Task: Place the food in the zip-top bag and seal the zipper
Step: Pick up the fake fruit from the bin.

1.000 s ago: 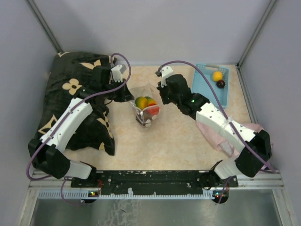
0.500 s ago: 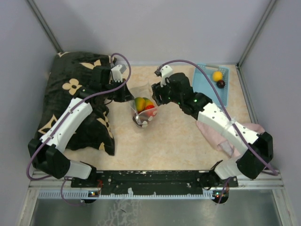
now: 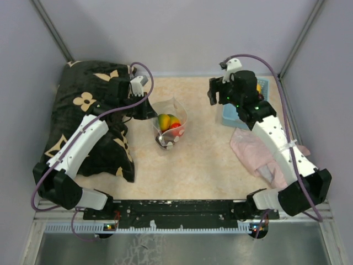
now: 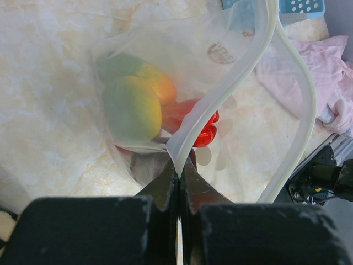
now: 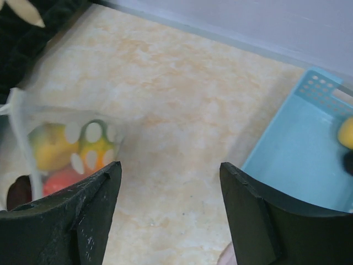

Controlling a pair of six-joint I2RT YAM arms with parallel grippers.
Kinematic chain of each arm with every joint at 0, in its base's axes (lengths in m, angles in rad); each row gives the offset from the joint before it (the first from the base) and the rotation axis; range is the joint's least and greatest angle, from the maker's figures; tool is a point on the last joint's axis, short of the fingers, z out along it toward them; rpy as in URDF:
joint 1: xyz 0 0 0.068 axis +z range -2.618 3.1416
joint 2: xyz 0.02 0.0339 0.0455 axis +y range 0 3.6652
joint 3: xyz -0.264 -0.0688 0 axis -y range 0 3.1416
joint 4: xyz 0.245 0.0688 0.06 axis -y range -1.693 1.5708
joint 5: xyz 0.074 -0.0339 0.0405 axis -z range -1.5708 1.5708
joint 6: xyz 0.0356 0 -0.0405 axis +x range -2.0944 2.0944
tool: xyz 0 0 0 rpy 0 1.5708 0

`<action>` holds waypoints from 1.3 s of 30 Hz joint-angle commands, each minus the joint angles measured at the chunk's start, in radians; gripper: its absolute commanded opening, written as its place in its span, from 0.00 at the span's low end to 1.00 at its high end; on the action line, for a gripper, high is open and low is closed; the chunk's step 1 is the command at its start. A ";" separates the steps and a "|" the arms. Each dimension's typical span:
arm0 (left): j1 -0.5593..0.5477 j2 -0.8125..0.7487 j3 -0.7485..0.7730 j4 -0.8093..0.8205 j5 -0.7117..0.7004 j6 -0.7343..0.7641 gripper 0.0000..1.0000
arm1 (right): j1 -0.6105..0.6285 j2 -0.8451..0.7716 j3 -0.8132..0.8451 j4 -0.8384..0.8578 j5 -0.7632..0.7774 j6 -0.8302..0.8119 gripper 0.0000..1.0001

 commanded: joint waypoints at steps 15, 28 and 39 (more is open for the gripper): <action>0.006 -0.005 0.003 0.015 0.010 0.005 0.00 | -0.337 0.324 0.028 0.351 0.200 -0.047 0.77; 0.011 0.021 0.003 0.011 -0.007 0.013 0.00 | -0.447 0.672 0.169 0.512 0.237 -0.075 0.89; 0.016 0.030 0.003 0.013 -0.003 0.012 0.00 | -0.501 0.865 0.315 0.606 0.207 -0.127 0.88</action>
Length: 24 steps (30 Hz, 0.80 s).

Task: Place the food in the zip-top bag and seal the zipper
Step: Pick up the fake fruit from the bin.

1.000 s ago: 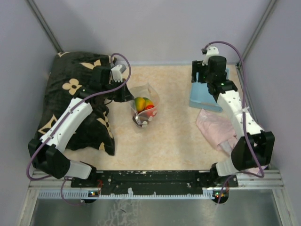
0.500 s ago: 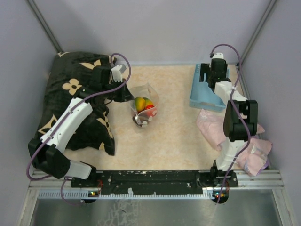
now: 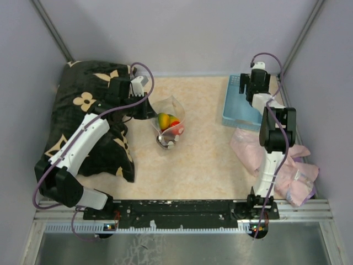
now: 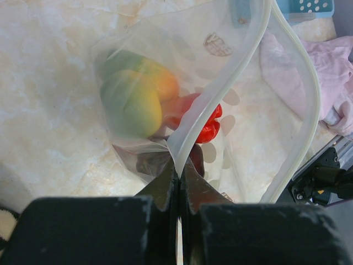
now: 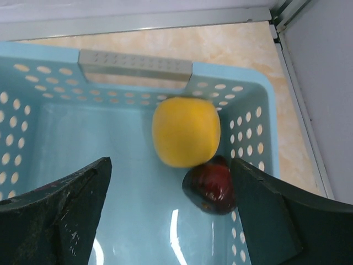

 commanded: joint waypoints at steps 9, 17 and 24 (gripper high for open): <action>0.009 0.020 0.003 0.011 -0.005 0.012 0.00 | -0.027 0.203 0.265 0.022 -0.029 -0.041 0.87; 0.012 0.025 0.003 0.011 -0.003 0.012 0.00 | -0.039 0.262 0.302 -0.016 -0.049 -0.034 0.84; 0.012 0.027 0.003 0.011 -0.001 0.010 0.00 | -0.047 0.264 0.301 -0.011 -0.076 -0.034 0.71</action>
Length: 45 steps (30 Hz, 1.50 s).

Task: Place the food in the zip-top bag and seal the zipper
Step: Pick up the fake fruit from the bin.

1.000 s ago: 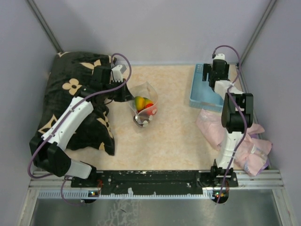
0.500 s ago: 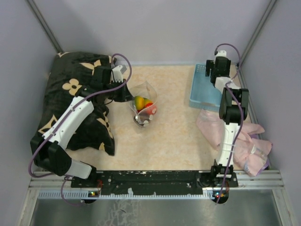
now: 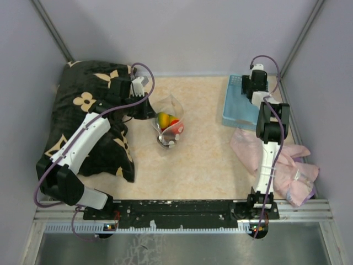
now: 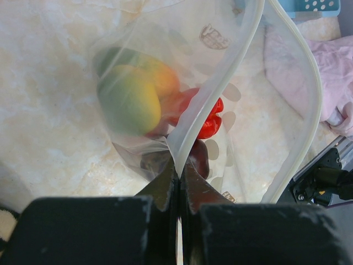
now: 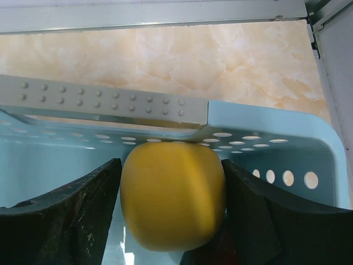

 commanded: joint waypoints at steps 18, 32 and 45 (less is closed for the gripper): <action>0.008 -0.009 0.003 0.013 0.015 0.005 0.00 | -0.012 -0.243 -0.140 0.064 -0.071 0.014 0.39; 0.009 -0.035 0.002 0.022 0.030 0.003 0.00 | -0.010 -0.566 -0.362 -0.023 -0.132 0.125 0.38; 0.009 -0.049 -0.002 0.032 0.050 0.003 0.00 | 0.105 -0.906 -0.525 -0.209 -0.230 0.204 0.37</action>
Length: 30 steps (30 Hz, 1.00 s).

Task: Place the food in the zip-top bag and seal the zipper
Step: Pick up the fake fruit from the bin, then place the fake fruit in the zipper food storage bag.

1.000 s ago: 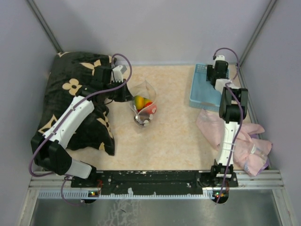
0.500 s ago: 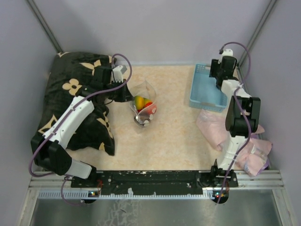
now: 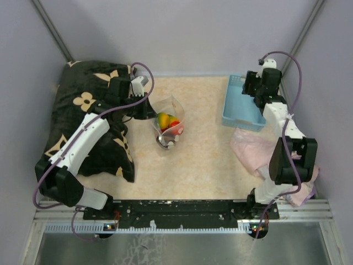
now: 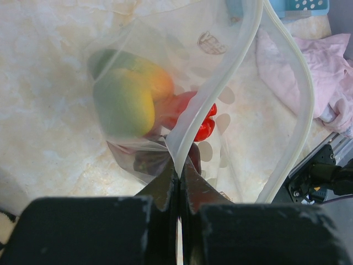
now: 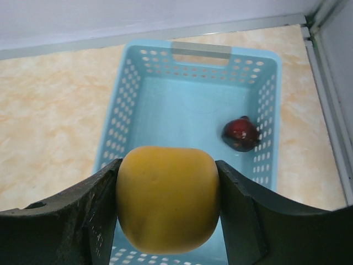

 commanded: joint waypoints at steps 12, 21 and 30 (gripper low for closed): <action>0.008 -0.032 -0.007 0.041 0.051 0.003 0.00 | 0.241 -0.407 -0.089 -0.137 -0.109 0.050 0.37; 0.007 -0.028 -0.009 0.044 0.056 0.003 0.00 | 0.448 -0.456 -0.056 -0.165 -0.130 0.005 0.37; 0.008 -0.021 -0.009 0.043 0.067 0.002 0.00 | 0.646 -0.418 -0.030 -0.157 -0.182 -0.141 0.38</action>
